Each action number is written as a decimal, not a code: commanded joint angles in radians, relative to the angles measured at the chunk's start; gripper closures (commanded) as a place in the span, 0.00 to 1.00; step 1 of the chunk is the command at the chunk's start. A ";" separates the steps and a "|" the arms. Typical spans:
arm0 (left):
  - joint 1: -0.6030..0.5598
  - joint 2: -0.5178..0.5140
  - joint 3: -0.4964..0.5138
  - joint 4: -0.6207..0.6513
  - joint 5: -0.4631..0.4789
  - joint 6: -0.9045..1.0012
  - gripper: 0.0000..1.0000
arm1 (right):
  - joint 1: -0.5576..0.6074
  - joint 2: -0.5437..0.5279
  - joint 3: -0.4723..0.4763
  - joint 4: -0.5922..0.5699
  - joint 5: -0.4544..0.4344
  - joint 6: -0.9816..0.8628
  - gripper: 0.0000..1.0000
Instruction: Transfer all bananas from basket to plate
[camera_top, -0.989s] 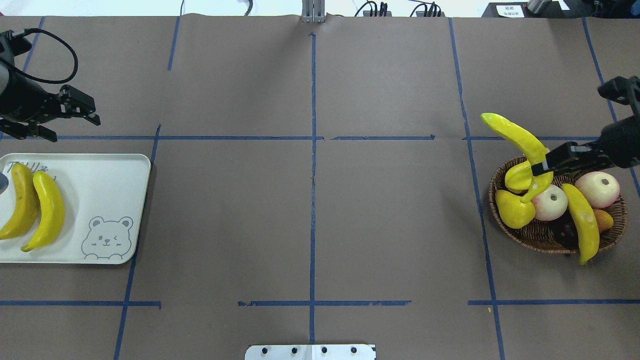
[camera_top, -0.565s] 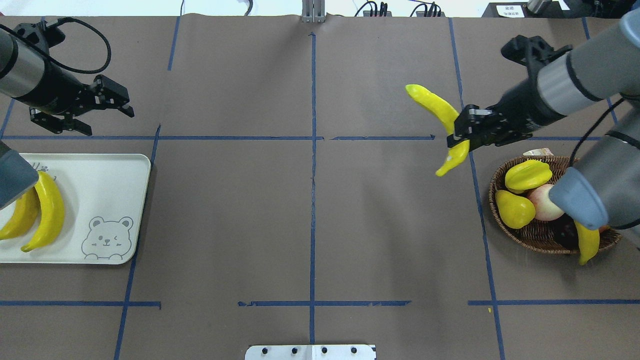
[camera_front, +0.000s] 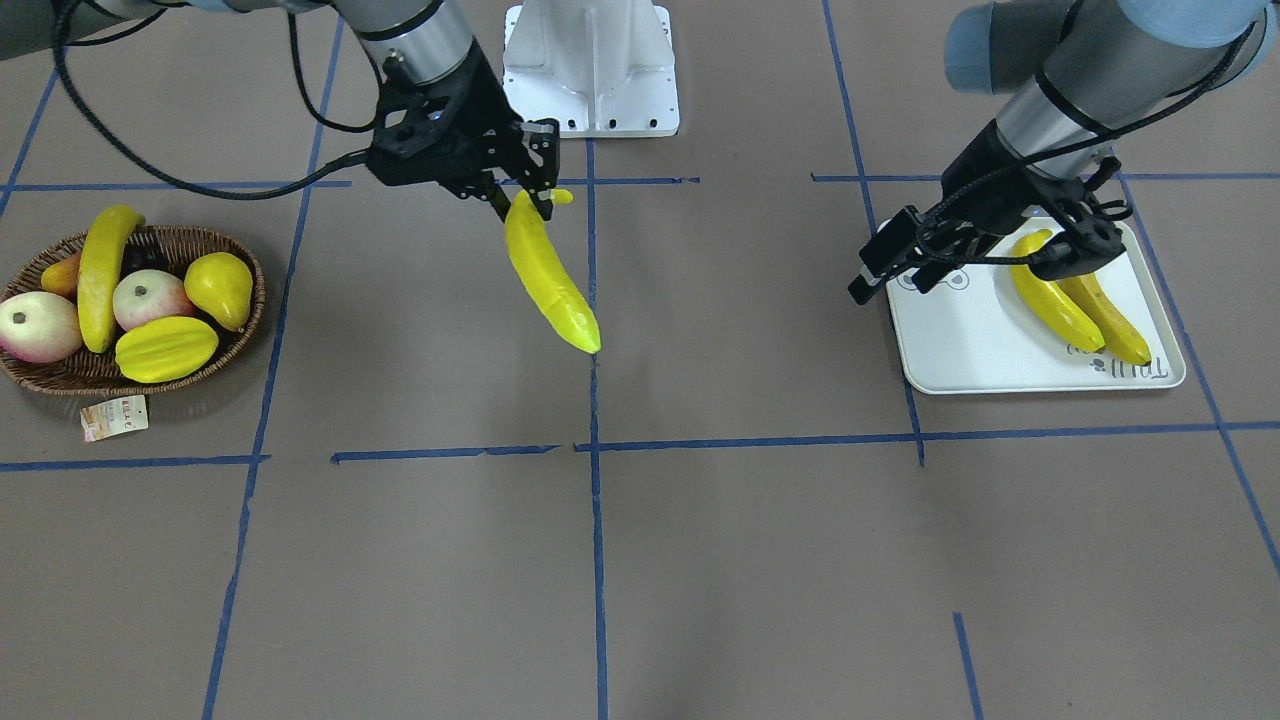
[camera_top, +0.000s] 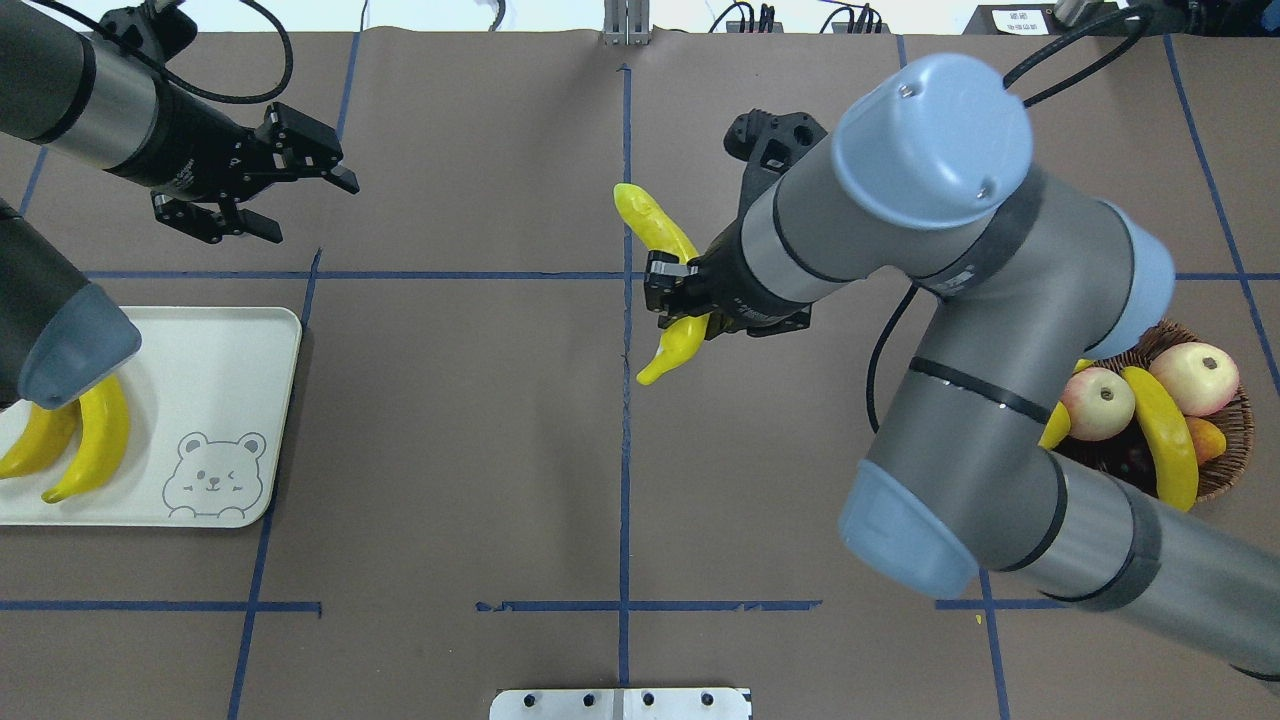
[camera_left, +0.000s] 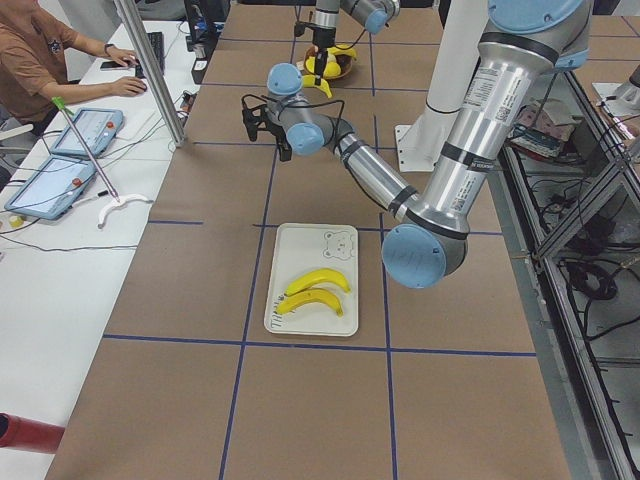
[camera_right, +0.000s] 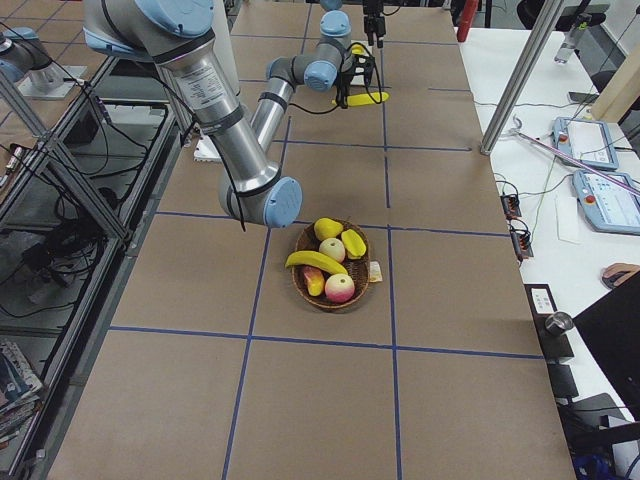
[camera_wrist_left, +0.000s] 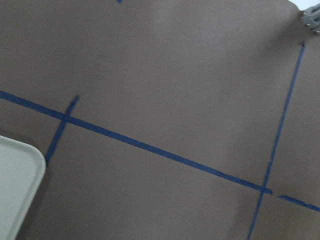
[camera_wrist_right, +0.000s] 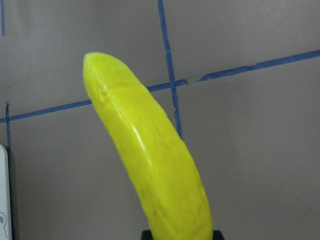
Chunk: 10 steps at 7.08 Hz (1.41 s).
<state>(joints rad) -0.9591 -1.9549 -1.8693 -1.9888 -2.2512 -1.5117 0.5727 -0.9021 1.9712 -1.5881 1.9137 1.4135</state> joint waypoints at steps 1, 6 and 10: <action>0.052 -0.071 0.016 -0.105 0.001 -0.150 0.00 | -0.121 0.064 -0.009 -0.015 -0.132 0.028 1.00; 0.187 -0.160 0.045 -0.136 0.009 -0.229 0.00 | -0.172 0.118 -0.035 -0.013 -0.203 0.055 1.00; 0.253 -0.162 0.048 -0.137 0.012 -0.245 0.09 | -0.172 0.117 -0.037 -0.012 -0.203 0.055 1.00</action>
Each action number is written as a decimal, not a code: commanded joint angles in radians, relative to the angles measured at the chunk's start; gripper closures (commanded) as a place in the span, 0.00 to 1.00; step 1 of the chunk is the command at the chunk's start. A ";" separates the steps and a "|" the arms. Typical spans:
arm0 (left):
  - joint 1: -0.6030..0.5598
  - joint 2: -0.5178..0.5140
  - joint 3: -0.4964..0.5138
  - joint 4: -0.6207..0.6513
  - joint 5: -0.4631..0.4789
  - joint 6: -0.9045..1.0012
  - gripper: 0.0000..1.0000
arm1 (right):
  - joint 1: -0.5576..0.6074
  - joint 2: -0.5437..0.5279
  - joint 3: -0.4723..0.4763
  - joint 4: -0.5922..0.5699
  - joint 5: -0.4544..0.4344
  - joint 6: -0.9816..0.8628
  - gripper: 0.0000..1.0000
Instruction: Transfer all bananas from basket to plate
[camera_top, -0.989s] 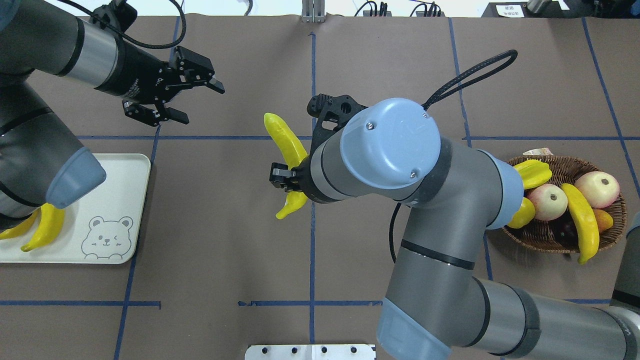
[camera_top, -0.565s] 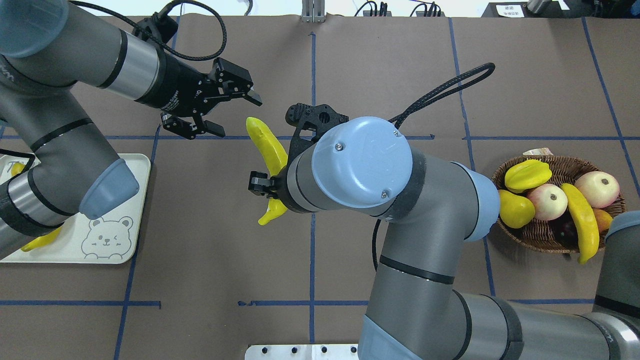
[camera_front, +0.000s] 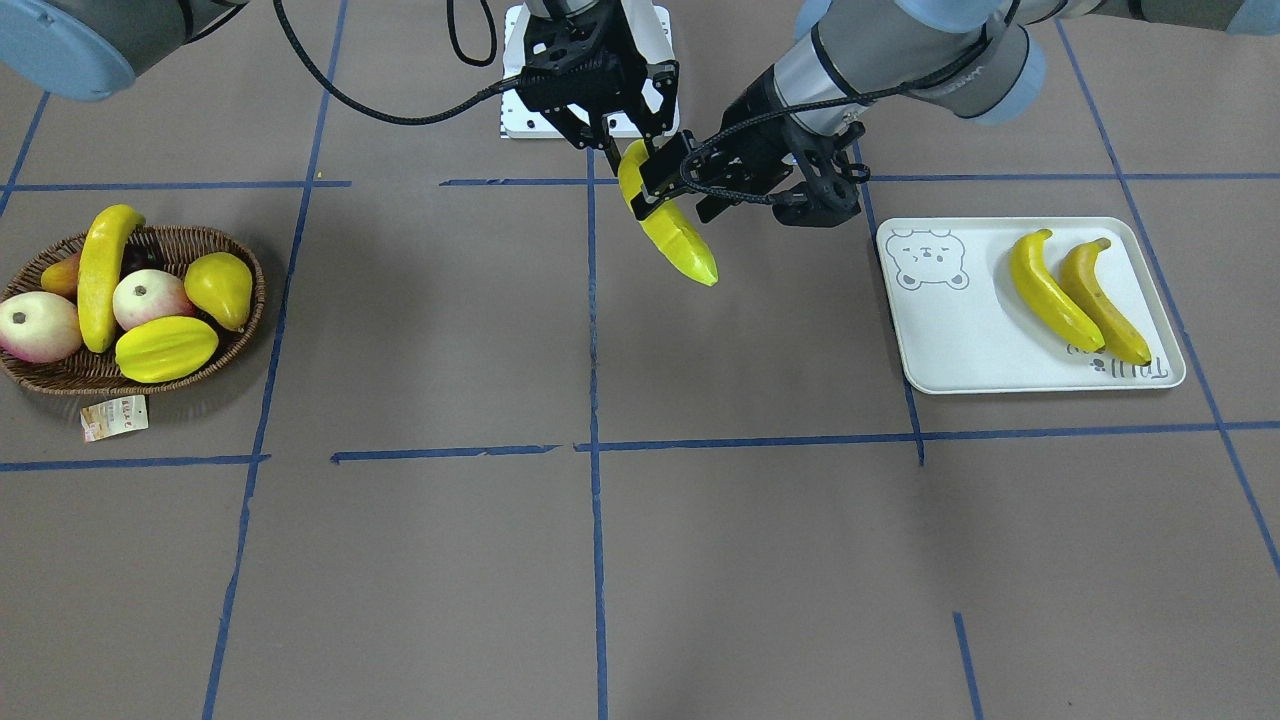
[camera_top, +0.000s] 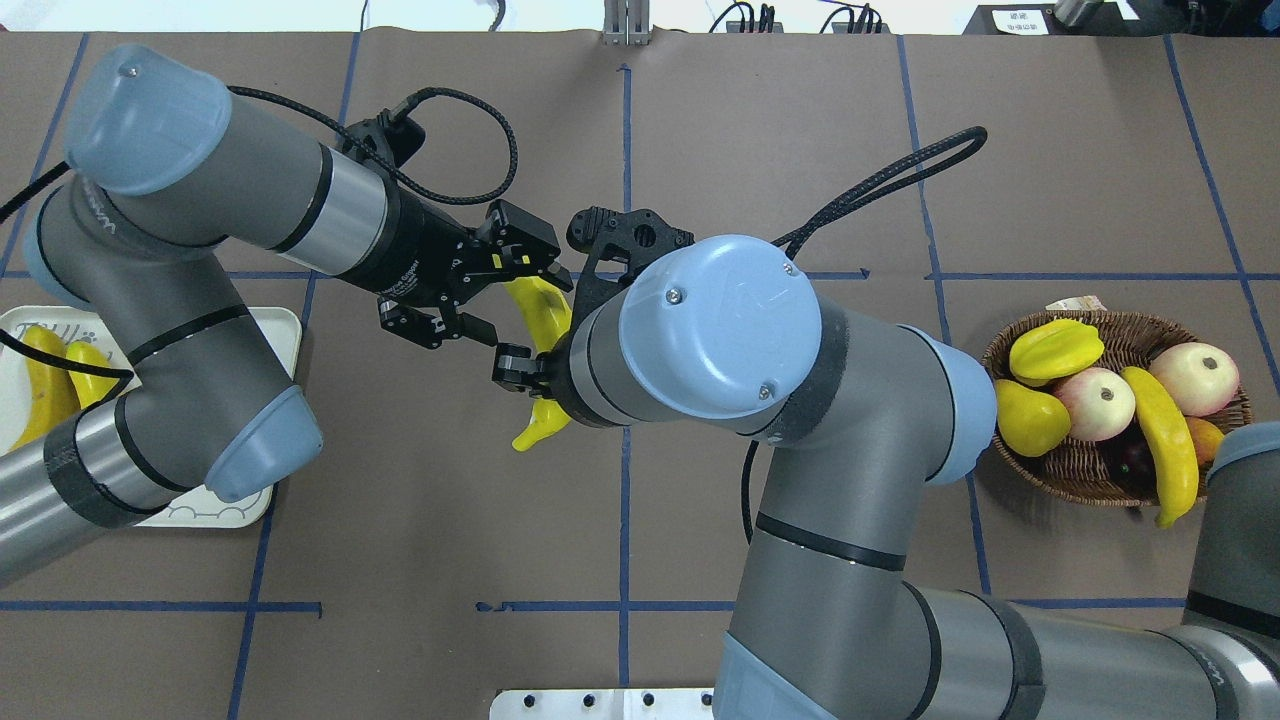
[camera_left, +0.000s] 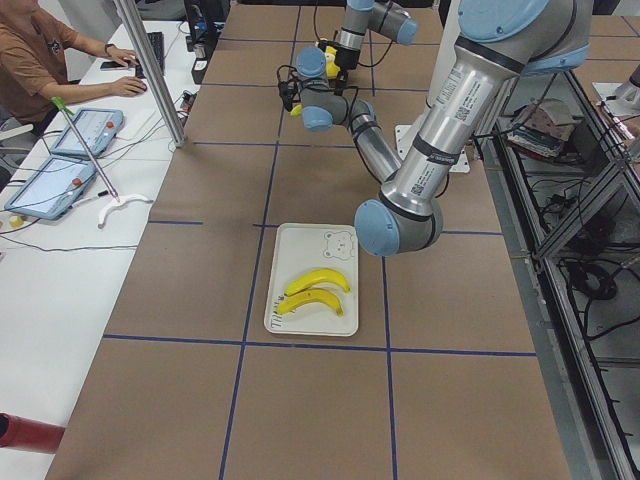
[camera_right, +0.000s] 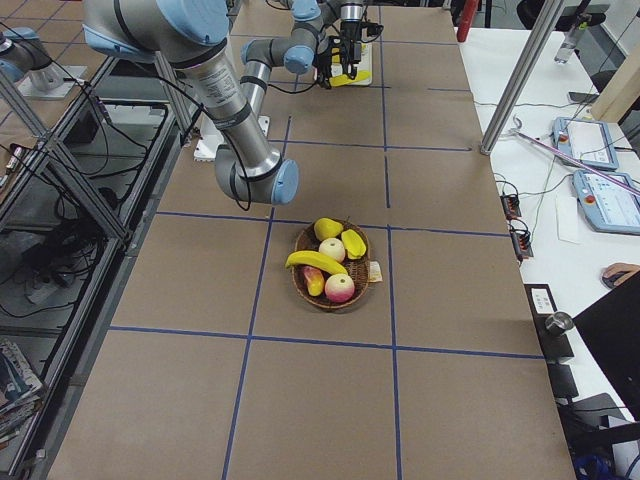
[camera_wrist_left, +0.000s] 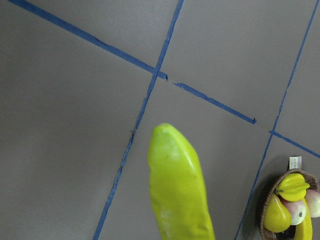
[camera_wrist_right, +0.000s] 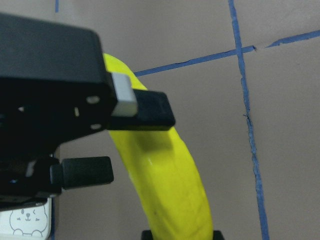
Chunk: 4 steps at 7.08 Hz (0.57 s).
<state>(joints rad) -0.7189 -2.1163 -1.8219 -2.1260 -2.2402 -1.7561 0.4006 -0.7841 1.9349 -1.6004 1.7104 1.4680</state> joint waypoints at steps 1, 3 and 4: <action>0.013 -0.001 0.000 0.000 0.001 0.000 0.17 | 0.000 -0.001 -0.001 0.001 0.000 0.000 1.00; 0.012 0.001 0.000 -0.002 -0.001 0.001 1.00 | 0.000 -0.001 -0.001 0.004 0.000 -0.002 1.00; 0.012 0.001 0.000 -0.002 -0.001 0.001 1.00 | 0.000 -0.001 -0.001 0.004 0.000 -0.002 0.99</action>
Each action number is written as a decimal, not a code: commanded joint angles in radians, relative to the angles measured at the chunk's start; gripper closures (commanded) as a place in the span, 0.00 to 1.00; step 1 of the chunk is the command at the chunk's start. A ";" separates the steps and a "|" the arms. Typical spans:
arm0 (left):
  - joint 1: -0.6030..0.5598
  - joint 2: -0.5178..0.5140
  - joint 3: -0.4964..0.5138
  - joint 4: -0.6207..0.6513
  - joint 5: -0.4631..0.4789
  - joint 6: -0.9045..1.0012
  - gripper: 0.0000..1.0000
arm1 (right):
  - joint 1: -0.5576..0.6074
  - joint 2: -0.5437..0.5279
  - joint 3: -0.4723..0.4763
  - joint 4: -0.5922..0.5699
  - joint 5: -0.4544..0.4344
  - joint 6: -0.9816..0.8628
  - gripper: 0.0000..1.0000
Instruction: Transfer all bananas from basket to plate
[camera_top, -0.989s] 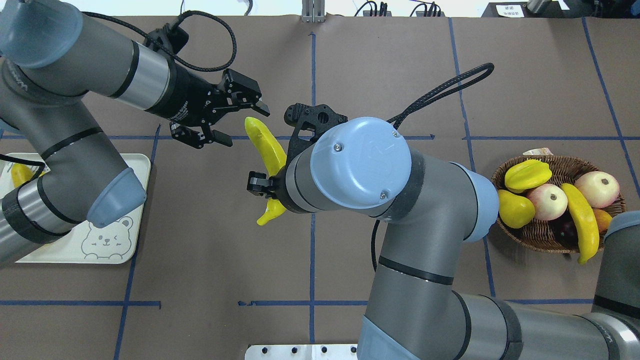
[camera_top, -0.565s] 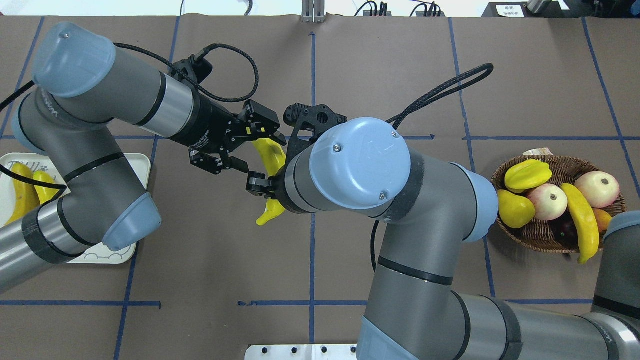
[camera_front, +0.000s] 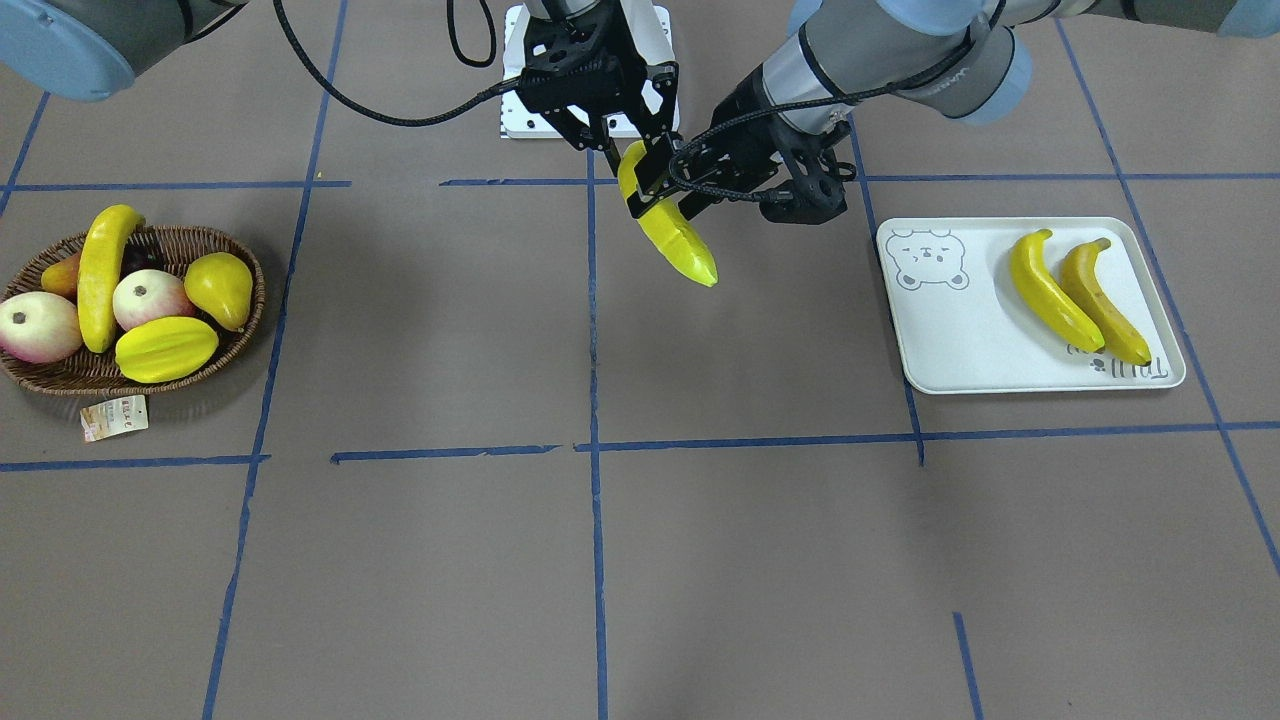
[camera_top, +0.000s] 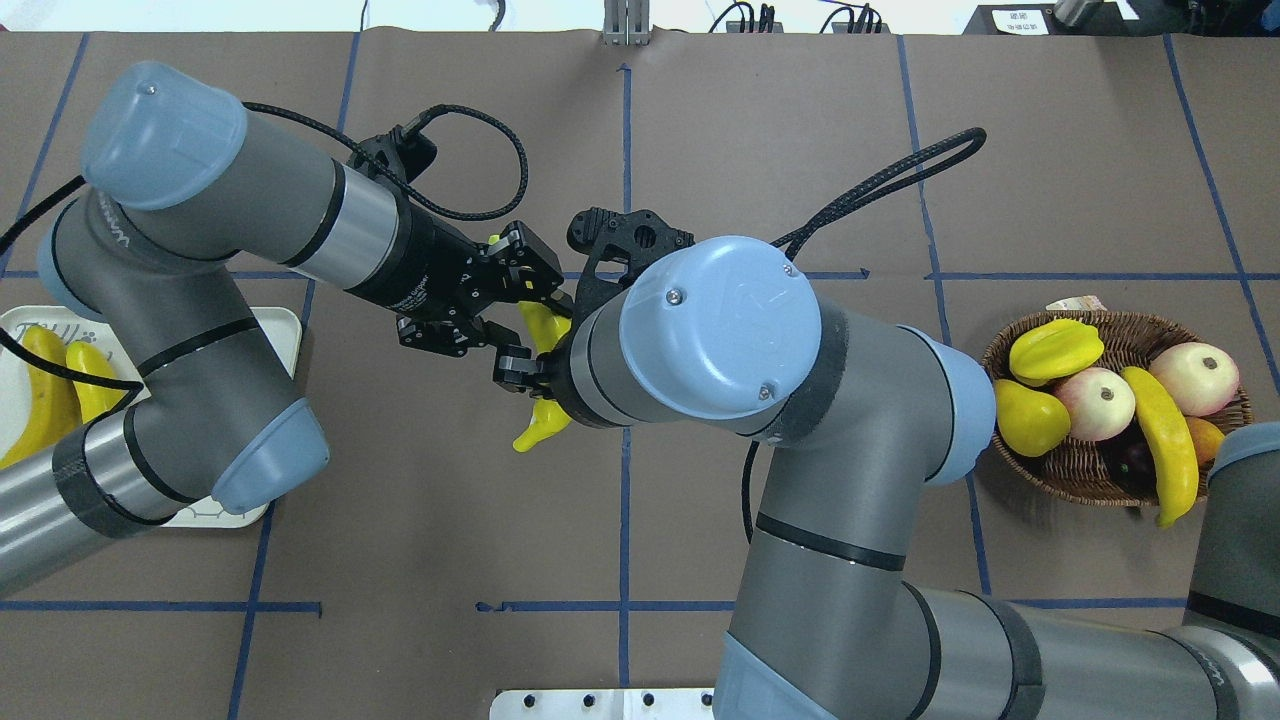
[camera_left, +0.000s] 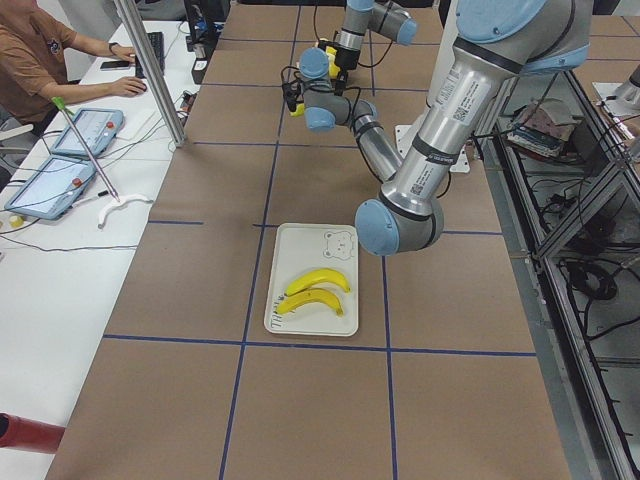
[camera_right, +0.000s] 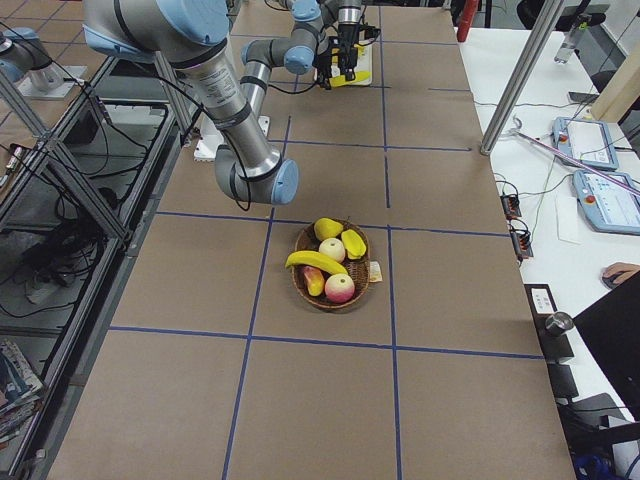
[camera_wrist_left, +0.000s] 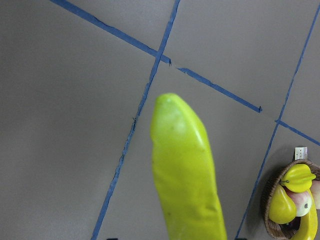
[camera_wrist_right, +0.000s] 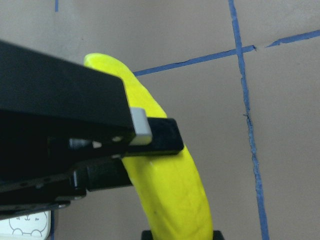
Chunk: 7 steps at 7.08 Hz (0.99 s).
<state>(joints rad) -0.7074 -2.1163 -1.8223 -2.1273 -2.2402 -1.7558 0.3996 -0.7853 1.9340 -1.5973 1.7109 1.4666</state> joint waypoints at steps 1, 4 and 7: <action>0.000 0.001 0.000 -0.005 -0.001 0.001 1.00 | 0.001 0.000 0.005 0.003 0.002 -0.002 0.62; -0.004 0.006 0.000 -0.005 -0.001 0.004 1.00 | 0.002 -0.005 0.022 0.008 0.002 -0.006 0.00; -0.042 0.050 0.003 0.018 -0.004 0.019 1.00 | 0.016 -0.070 0.155 0.005 0.012 -0.014 0.00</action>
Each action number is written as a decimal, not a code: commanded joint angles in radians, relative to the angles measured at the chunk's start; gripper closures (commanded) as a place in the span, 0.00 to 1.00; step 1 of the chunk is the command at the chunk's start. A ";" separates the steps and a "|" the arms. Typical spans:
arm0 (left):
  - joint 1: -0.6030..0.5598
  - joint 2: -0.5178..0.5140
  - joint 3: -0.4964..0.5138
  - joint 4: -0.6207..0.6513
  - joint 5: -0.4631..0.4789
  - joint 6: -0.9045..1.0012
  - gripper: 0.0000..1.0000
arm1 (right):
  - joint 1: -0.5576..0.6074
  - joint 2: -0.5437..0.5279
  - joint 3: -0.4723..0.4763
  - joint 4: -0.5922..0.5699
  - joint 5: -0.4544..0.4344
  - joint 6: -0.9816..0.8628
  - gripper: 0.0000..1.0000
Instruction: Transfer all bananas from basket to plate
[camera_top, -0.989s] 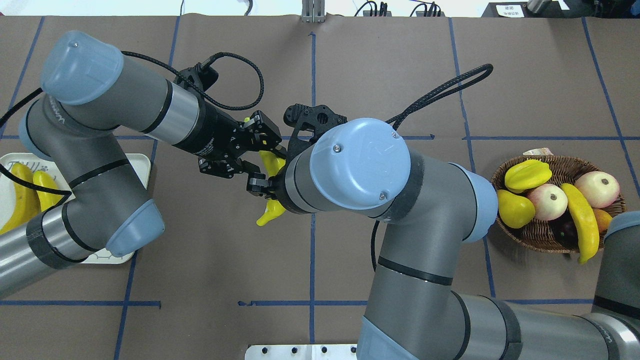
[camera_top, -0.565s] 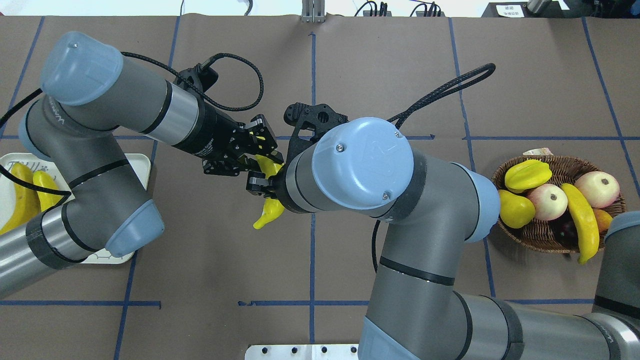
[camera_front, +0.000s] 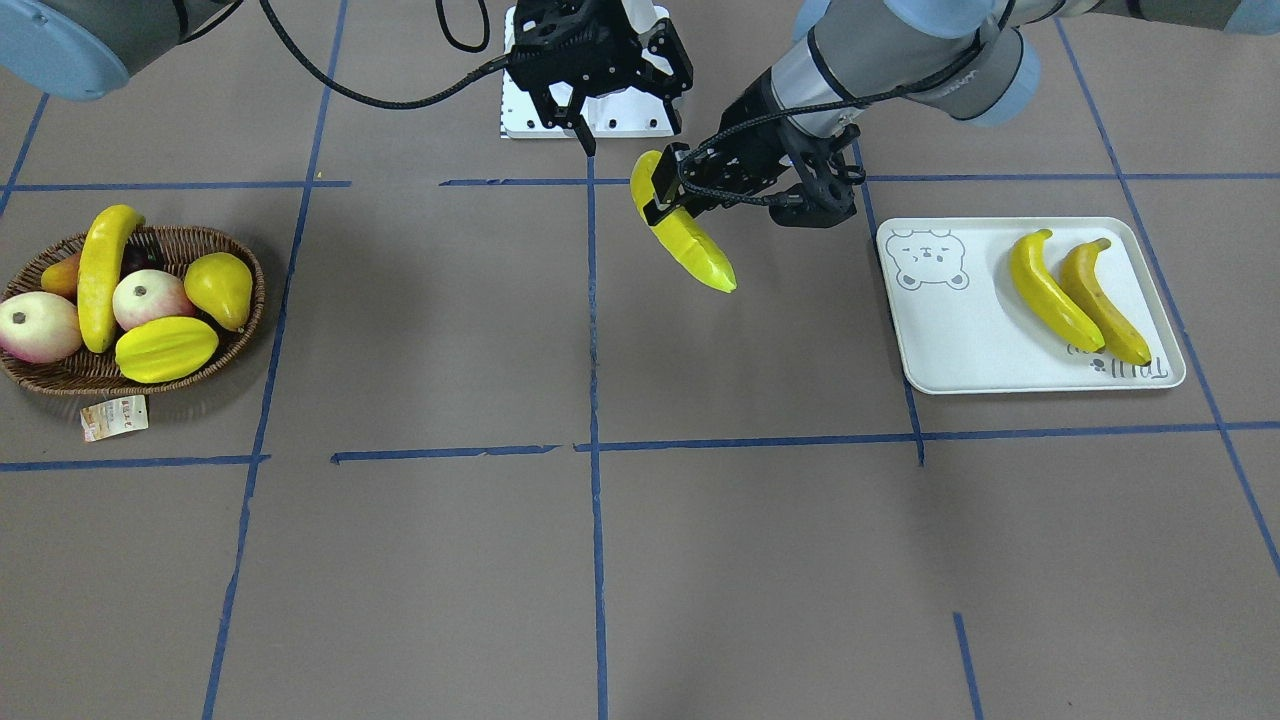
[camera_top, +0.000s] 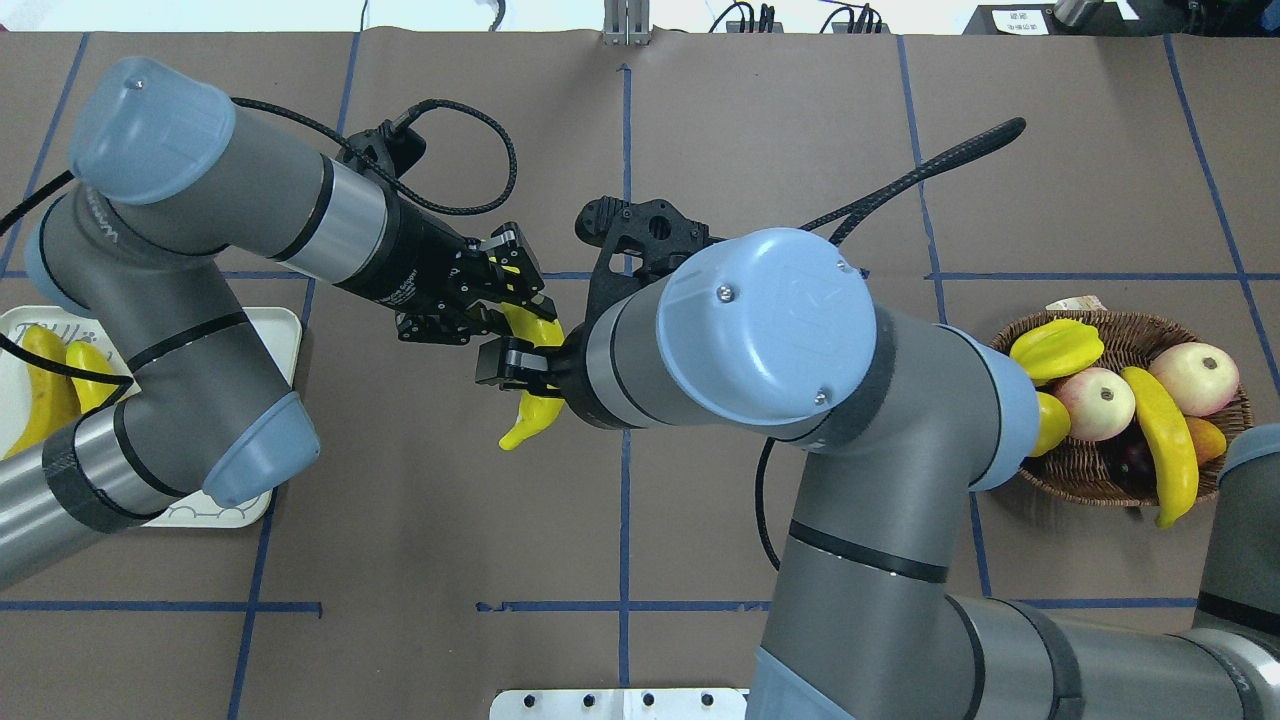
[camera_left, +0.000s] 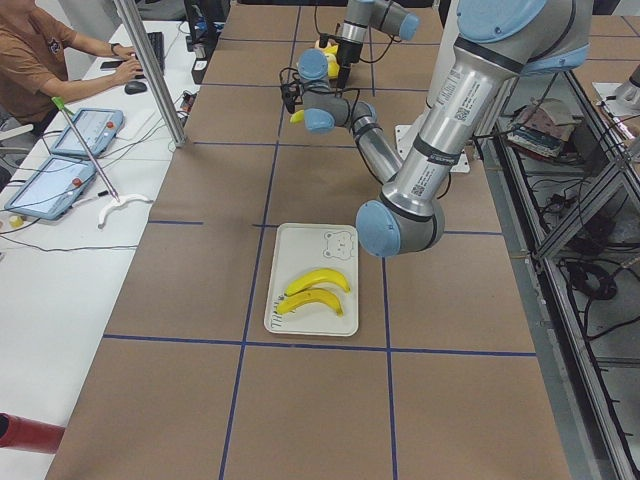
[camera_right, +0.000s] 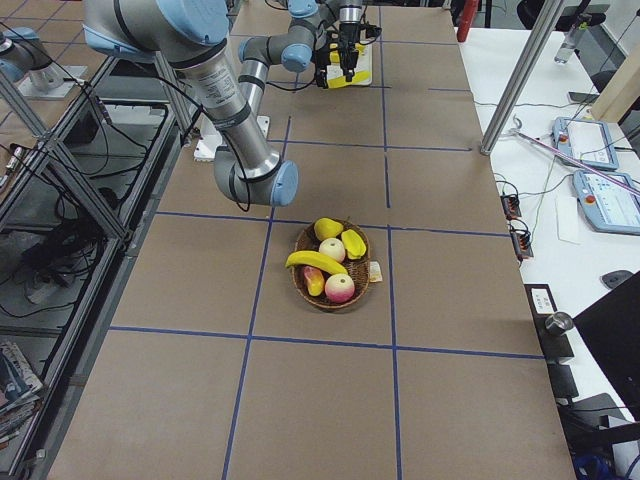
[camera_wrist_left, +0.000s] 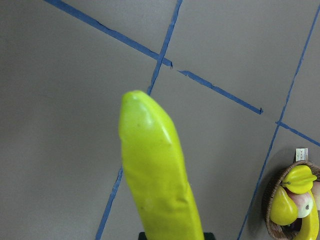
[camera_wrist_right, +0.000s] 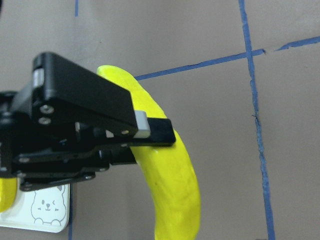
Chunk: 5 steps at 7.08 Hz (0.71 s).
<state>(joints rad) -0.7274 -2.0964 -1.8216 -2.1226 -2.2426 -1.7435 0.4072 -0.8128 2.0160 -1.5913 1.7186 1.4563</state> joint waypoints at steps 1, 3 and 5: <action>-0.053 0.103 0.004 0.036 -0.008 0.080 1.00 | 0.030 -0.078 0.126 -0.001 0.013 -0.007 0.00; -0.125 0.255 -0.011 0.152 -0.006 0.340 1.00 | 0.051 -0.109 0.135 -0.001 0.021 -0.008 0.00; -0.185 0.393 0.004 0.216 0.008 0.586 1.00 | 0.058 -0.124 0.135 -0.001 0.015 -0.008 0.00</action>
<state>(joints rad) -0.8775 -1.7880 -1.8277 -1.9408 -2.2421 -1.3007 0.4608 -0.9250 2.1495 -1.5923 1.7378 1.4483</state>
